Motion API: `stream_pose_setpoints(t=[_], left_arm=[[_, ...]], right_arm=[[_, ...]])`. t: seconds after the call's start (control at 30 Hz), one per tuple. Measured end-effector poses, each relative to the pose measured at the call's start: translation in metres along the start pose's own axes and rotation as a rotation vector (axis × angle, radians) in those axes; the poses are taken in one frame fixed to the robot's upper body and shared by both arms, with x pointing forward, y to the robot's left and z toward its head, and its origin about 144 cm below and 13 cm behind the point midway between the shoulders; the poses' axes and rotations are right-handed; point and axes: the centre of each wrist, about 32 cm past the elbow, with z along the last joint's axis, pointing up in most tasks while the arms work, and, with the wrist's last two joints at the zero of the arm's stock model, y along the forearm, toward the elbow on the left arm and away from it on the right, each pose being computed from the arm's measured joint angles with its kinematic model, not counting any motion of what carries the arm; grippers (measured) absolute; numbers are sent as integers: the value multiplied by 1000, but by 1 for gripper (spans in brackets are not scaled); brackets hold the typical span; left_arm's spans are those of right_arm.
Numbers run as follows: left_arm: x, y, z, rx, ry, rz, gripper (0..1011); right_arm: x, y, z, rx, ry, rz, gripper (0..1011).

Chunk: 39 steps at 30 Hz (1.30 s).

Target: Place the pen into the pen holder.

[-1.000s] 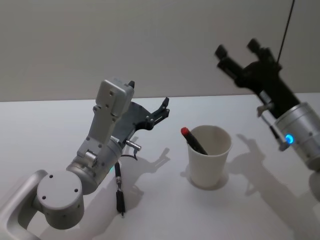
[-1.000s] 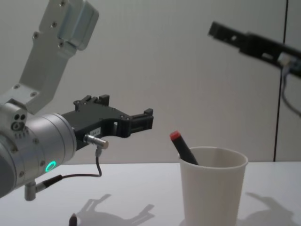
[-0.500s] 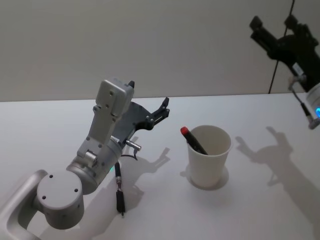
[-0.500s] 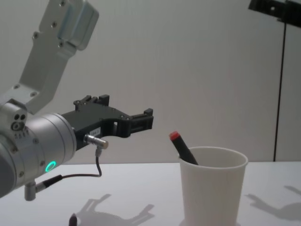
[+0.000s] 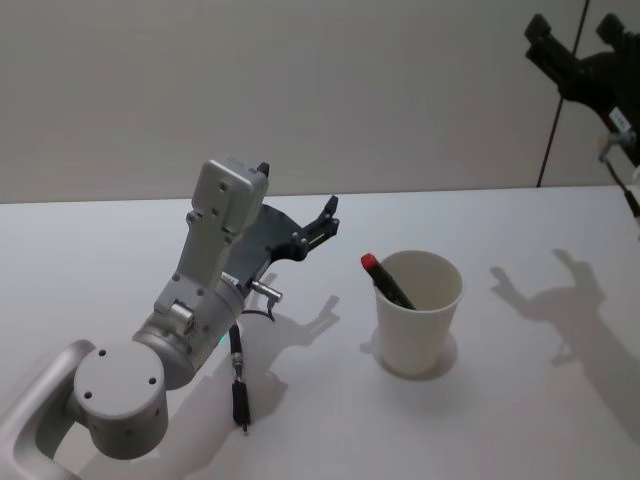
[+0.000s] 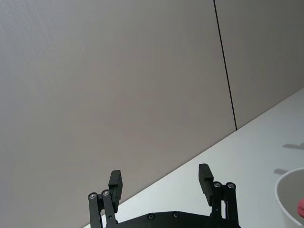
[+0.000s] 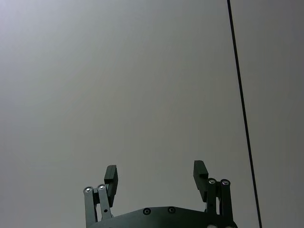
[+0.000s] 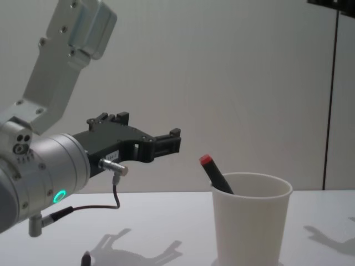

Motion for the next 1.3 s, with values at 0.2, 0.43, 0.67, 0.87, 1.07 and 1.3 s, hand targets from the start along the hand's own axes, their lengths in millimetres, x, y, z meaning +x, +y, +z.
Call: stream_pose_setpoints(t=[0.2, 0.43, 0.67, 0.87, 1.07, 1.3], left_arm=[[0, 2, 3, 21, 6, 9, 1001], [1, 13, 9, 86, 28, 54, 1001], [2, 29, 11, 169, 58, 100, 1001], [2, 46, 13, 241, 88, 121, 1001], [3, 67, 14, 338, 140, 131, 1001], [2, 85, 16, 418, 197, 109, 1001]], right_arm=[[1, 0, 3, -1, -3, -8, 1001], [2, 1, 4, -1, -5, -13, 1001], [2, 1, 5, -1, -6, -17, 1001], [2, 1, 6, -2, -6, -18, 1001], [2, 1, 6, -2, -7, -19, 1001], [3, 1, 7, -2, -8, -19, 1001]])
